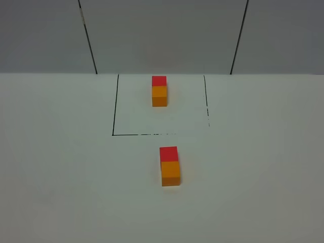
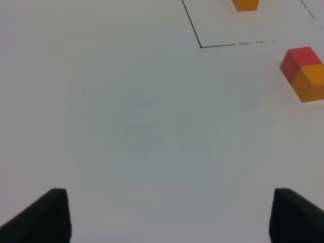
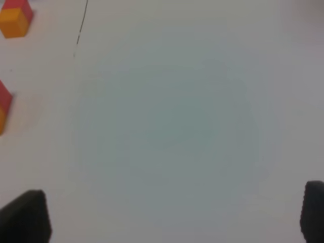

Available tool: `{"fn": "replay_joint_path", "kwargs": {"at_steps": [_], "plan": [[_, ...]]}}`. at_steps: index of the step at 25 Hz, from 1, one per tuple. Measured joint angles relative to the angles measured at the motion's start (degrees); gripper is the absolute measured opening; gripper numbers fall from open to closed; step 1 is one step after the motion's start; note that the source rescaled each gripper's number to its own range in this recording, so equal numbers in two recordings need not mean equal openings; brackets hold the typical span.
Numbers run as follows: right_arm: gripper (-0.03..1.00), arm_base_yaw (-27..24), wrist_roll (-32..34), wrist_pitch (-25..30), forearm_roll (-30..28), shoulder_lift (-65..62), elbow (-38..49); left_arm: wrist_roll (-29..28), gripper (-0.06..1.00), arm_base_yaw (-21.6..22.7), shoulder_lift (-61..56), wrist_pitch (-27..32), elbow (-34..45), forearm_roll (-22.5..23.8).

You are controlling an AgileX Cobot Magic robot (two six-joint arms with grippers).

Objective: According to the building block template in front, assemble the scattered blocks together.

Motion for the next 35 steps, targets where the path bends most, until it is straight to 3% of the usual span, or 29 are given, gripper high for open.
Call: {"fn": "replay_joint_path", "kwargs": {"at_steps": [6,23,27,35], "plan": [[0.99,3.49,0.39,0.00,-0.12,0.00,0.00,0.00,0.69,0.00,0.00,0.00,0.00,0.00],[0.95,1.51,0.39,0.00,-0.17,0.00,0.00,0.05,0.69,0.00,0.00,0.00,0.00,0.00],[0.87,1.44,0.39,0.00,-0.17,0.00,0.00,0.05,0.69,0.00,0.00,0.00,0.00,0.00],[0.59,1.44,0.39,-0.01,-0.17,0.00,0.00,0.05,0.69,0.00,0.00,0.00,0.00,0.00]]}}
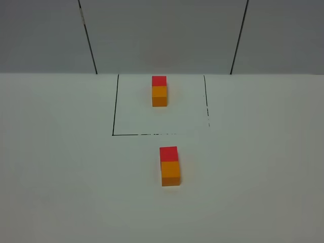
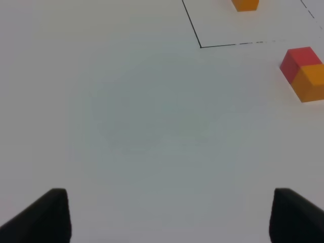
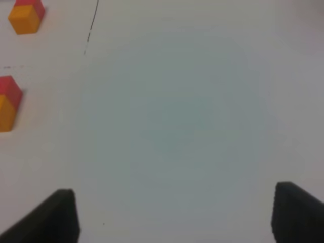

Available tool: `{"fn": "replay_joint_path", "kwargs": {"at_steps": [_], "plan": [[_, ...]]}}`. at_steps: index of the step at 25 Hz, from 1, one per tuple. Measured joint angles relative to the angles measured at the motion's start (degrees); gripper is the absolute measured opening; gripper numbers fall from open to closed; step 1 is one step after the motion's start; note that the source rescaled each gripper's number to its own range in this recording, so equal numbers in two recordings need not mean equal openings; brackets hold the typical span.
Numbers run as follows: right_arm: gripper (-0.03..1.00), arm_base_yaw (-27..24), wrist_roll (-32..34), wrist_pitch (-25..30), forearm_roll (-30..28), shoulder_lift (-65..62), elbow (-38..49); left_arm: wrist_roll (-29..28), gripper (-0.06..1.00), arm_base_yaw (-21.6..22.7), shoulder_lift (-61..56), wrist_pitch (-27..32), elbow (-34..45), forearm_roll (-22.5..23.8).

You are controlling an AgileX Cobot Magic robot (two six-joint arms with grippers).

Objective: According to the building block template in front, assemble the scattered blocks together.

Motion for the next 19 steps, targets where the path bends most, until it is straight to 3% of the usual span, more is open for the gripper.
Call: {"fn": "replay_joint_path", "kwargs": {"at_steps": [19], "plan": [[0.00,0.00,0.00,0.00,0.00,0.00,0.00,0.00,0.69,0.00,0.00,0.00,0.00,0.00]]}}
